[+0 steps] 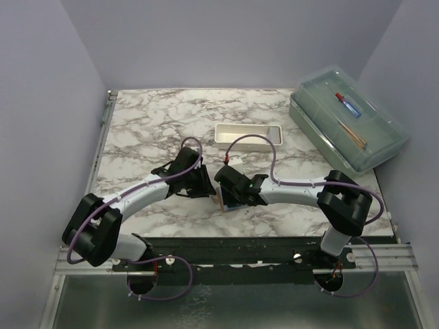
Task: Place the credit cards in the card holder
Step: Insert the credit card into the card holder, then turn over the card holder at the center of the board.
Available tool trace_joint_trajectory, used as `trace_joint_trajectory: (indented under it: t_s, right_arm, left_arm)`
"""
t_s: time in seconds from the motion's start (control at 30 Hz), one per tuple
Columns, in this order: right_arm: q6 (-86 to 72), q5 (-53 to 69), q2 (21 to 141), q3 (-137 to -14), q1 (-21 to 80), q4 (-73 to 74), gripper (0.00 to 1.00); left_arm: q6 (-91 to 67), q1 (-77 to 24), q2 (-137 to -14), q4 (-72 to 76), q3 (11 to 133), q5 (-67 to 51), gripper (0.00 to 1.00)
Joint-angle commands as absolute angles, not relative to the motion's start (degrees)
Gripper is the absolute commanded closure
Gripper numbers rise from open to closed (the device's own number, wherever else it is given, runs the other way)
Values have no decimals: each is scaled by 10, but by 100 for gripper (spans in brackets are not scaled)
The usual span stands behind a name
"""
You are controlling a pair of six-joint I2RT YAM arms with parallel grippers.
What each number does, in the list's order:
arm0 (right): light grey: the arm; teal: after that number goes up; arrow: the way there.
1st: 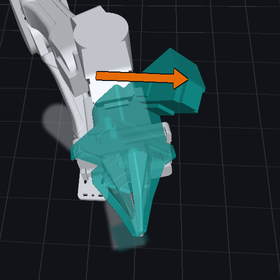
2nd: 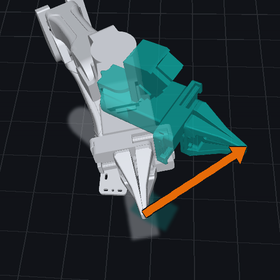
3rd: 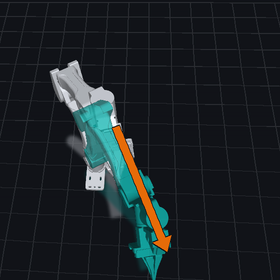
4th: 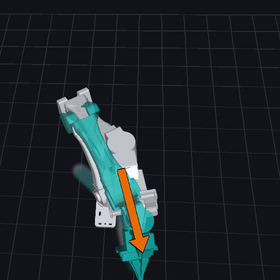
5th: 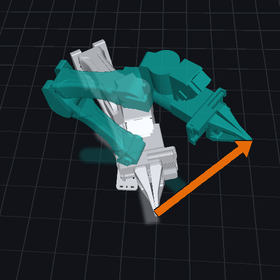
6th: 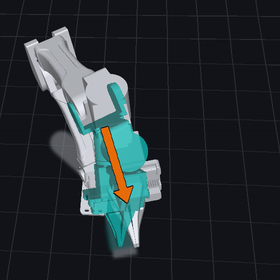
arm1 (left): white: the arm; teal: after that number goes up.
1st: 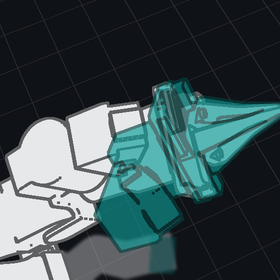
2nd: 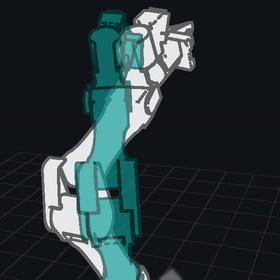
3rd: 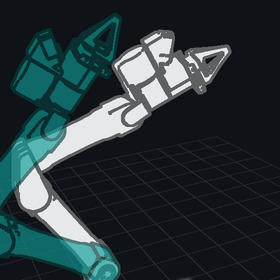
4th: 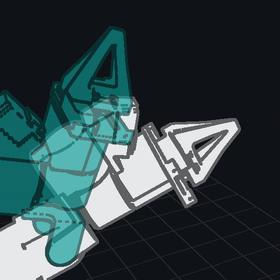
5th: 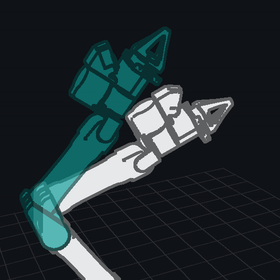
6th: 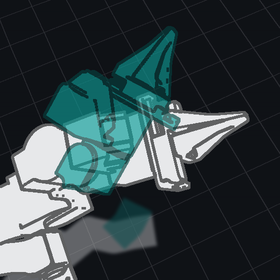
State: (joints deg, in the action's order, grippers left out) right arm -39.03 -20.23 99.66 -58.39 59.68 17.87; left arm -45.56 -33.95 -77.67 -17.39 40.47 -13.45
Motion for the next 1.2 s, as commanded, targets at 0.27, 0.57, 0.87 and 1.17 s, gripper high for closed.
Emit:
trace_joint_trajectory:
  t_s: [0.27,0.57,0.87,1.17]
  right_arm:
    - [-391,-104,912,-454,575,44,52]
    - [-384,-61,882,-401,553,-28,52]
    - [-385,-50,881,-394,547,-33,53]
    - [-388,-46,879,-391,544,-37,53]
  left_arm:
    - [-470,-336,-796,-177,478,-220,49]
    - [-514,-332,-849,-102,476,-258,49]
    - [-535,-332,-881,-49,459,-269,59]
    - [-533,-331,-868,-55,442,-239,53]
